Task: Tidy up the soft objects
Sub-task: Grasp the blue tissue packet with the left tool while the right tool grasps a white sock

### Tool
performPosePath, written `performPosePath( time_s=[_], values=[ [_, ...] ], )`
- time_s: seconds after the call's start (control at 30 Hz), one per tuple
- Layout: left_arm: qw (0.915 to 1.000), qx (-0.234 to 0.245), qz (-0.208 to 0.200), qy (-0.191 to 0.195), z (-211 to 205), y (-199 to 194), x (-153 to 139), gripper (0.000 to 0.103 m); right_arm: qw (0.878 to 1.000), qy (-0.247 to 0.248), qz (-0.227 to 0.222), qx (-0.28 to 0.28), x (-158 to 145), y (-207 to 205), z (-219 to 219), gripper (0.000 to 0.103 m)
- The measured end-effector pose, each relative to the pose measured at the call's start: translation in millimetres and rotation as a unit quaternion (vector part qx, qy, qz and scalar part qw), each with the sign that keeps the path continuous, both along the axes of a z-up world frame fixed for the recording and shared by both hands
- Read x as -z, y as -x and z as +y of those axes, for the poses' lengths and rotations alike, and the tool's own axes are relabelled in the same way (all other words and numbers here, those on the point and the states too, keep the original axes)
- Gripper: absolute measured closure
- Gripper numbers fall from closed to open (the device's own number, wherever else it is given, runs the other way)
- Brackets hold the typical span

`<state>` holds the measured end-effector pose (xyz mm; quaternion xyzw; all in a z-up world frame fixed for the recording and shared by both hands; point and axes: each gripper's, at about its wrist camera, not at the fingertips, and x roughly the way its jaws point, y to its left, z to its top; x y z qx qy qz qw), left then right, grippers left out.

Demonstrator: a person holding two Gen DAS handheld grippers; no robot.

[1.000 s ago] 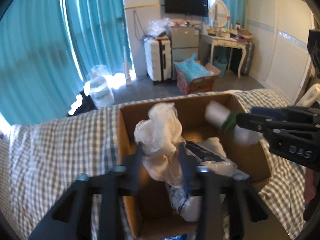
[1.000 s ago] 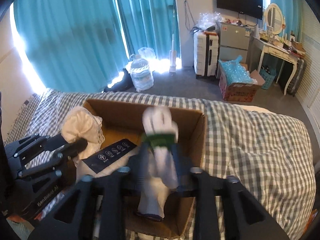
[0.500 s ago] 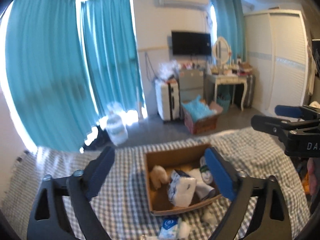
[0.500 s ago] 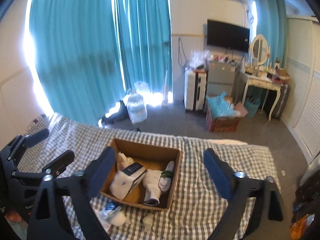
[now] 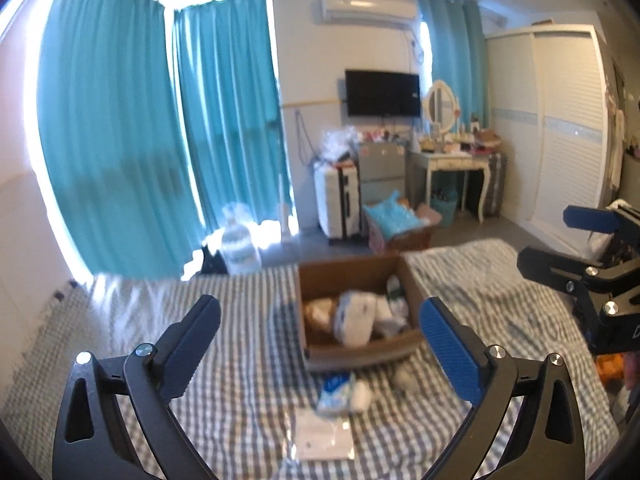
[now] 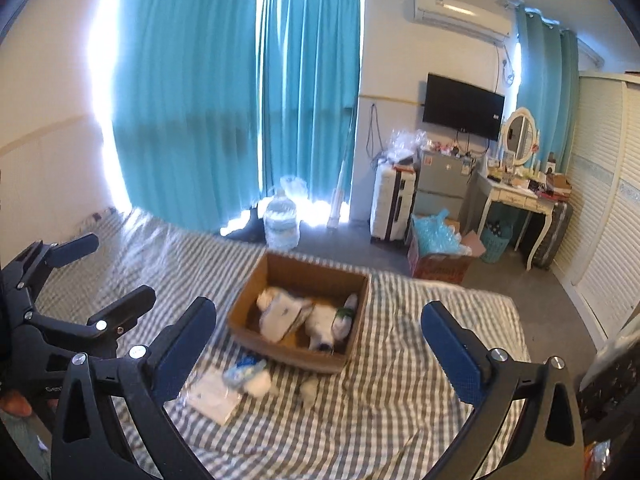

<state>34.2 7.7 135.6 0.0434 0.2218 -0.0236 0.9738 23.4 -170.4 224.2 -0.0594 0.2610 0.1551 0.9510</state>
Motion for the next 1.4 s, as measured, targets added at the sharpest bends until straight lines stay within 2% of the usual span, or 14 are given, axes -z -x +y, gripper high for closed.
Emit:
performPosePath(
  time_s=[0.17, 0.33, 0.47, 0.57, 0.77, 0.87, 0.97, 1.07, 1.13, 1.2, 1.23, 1.27, 1.4],
  values=[
    [0.9995, -0.011, 0.026, 0.015, 9.5, -8.6, 46.5, 0.001, 1.000, 0.009, 0.030, 0.002, 55.3, -17.9, 6.3, 0.000],
    [0.9975, -0.028, 0.058, 0.030, 14.5, -34.4, 98.4, 0.001, 0.998, -0.008, 0.067, 0.004, 111.7, -55.8, 10.8, 0.000],
    [0.9942, -0.035, 0.094, 0.039, 12.9, -63.9, 149.5, 0.001, 0.996, 0.013, 0.093, 0.004, 157.6, -88.6, 14.5, 0.000],
    [0.9913, -0.036, 0.122, 0.033, 8.5, -85.9, 190.5, 0.003, 0.993, 0.018, 0.116, 0.008, 191.8, -108.8, 12.3, 0.000],
    [0.9847, -0.031, 0.171, 0.013, 4.7, -106.2, 243.3, 0.004, 0.984, 0.031, 0.173, 0.006, 260.2, -136.1, 8.6, 0.002],
    [0.9814, -0.024, 0.190, 0.015, 2.4, -109.9, 255.3, 0.004, 0.977, 0.023, 0.214, 0.001, 291.7, -148.2, 6.7, 0.017],
    [0.9805, -0.017, 0.195, 0.012, -2.2, -110.5, 260.9, 0.004, 0.972, 0.025, 0.234, -0.011, 312.6, -151.9, 10.2, 0.025],
    [0.9803, -0.010, 0.197, 0.008, -6.6, -108.3, 263.9, 0.004, 0.966, 0.017, 0.256, -0.026, 326.0, -152.4, 14.6, 0.037],
    [0.9798, -0.006, 0.200, 0.009, -8.7, -106.9, 265.7, 0.008, 0.965, 0.016, 0.259, -0.034, 333.1, -151.7, 17.5, 0.046],
    [0.9786, -0.003, 0.205, 0.015, -7.8, -107.5, 267.6, 0.011, 0.964, 0.022, 0.265, -0.034, 338.5, -152.8, 19.8, 0.070],
    [0.9775, 0.000, 0.210, 0.021, -6.9, -107.6, 267.7, 0.011, 0.962, 0.017, 0.268, -0.039, 339.2, -152.3, 20.2, 0.075],
    [0.9764, 0.002, 0.214, 0.028, -4.7, -108.1, 268.4, 0.011, 0.962, 0.013, 0.269, -0.043, 339.3, -150.5, 21.2, 0.078],
    [0.9742, 0.011, 0.222, 0.036, -2.7, -109.2, 270.2, 0.012, 0.964, 0.020, 0.263, -0.044, 337.2, -144.3, 25.5, 0.080]
  ],
)
